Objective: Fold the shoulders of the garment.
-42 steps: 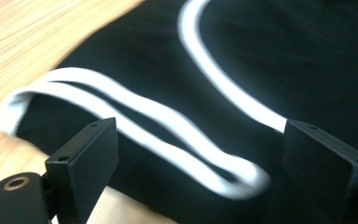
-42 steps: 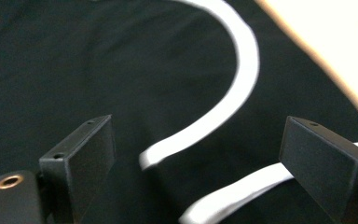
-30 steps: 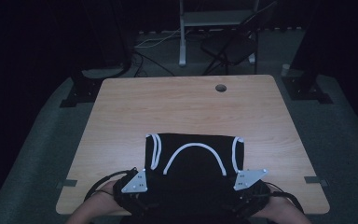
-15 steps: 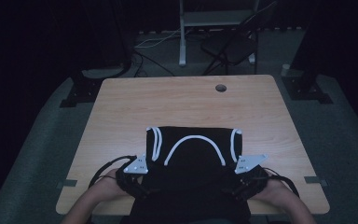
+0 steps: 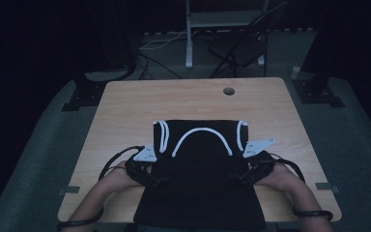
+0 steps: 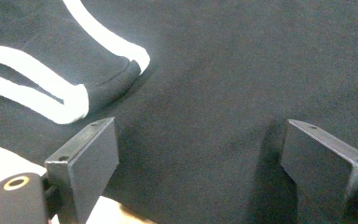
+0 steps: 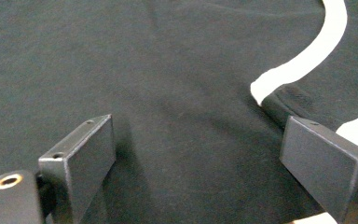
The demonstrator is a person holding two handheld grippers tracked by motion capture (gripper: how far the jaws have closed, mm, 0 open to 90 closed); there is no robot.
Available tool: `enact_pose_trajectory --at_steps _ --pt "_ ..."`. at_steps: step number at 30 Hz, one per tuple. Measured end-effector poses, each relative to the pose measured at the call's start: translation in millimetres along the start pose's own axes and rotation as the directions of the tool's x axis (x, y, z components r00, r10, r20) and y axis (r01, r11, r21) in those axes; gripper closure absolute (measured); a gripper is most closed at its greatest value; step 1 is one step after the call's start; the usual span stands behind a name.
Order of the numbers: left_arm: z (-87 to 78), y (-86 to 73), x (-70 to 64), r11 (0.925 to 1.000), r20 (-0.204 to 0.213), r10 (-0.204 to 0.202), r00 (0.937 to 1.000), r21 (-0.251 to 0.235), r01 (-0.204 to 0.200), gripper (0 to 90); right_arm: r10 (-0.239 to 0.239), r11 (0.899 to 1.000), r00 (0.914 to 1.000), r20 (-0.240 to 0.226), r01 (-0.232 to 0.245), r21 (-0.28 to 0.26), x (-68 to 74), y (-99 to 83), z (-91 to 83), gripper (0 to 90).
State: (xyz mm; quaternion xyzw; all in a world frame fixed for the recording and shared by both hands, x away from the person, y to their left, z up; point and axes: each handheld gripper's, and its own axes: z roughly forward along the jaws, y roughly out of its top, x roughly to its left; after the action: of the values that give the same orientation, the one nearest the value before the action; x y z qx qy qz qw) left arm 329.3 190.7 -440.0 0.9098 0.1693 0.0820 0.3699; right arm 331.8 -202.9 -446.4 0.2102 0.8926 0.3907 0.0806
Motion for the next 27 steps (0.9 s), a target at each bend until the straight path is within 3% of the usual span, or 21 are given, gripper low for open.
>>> enact_pose_trajectory --at_steps 12,15,16,17,19,21,23,27 --pt "2.5 -1.6 4.8 0.9993 -0.013 -0.016 0.9998 -0.034 0.016 11.8 0.001 1.000 0.9998 0.018 -0.001 -0.002 -5.3 1.1 1.7 10.1" --pt "1.5 -2.5 4.1 0.9987 -0.038 -0.022 0.9990 -0.046 0.020 11.8 0.055 0.998 0.9984 0.011 -0.054 -0.043 -7.3 0.4 -1.5 10.0" --pt "0.3 -3.1 4.7 0.9978 -0.043 -0.036 0.9984 -0.057 0.034 11.8 0.078 0.994 0.9968 0.012 -0.077 -0.071 -8.4 -0.3 -3.6 9.8" --pt "-1.1 -3.7 5.9 0.9963 -0.041 -0.055 0.9977 -0.068 0.052 11.8 0.110 0.989 0.9939 0.008 -0.108 -0.097 -9.3 -1.0 -5.7 0.2" --pt "-4.3 -4.6 7.4 0.9928 -0.061 -0.086 0.9945 -0.090 0.080 11.8 0.163 0.979 0.9867 0.004 -0.161 -0.127 -9.5 -2.4 -8.7 1.2" --pt "-8.7 -5.5 8.0 0.9875 -0.071 -0.121 0.9901 -0.110 0.113 11.8 0.157 0.981 0.9861 0.055 -0.149 -0.124 -5.9 -3.4 -10.4 1.2" --pt "-11.7 -6.3 8.0 0.9834 -0.073 -0.143 0.9871 -0.123 0.133 11.8 0.152 0.981 0.9867 0.058 -0.143 -0.131 -1.5 -5.0 -11.7 1.1" --pt "-15.2 -7.3 4.2 0.9843 -0.085 -0.142 0.9862 -0.117 0.132 11.8 0.158 0.981 0.9853 0.064 -0.149 -0.128 5.7 -8.3 -12.2 0.4"
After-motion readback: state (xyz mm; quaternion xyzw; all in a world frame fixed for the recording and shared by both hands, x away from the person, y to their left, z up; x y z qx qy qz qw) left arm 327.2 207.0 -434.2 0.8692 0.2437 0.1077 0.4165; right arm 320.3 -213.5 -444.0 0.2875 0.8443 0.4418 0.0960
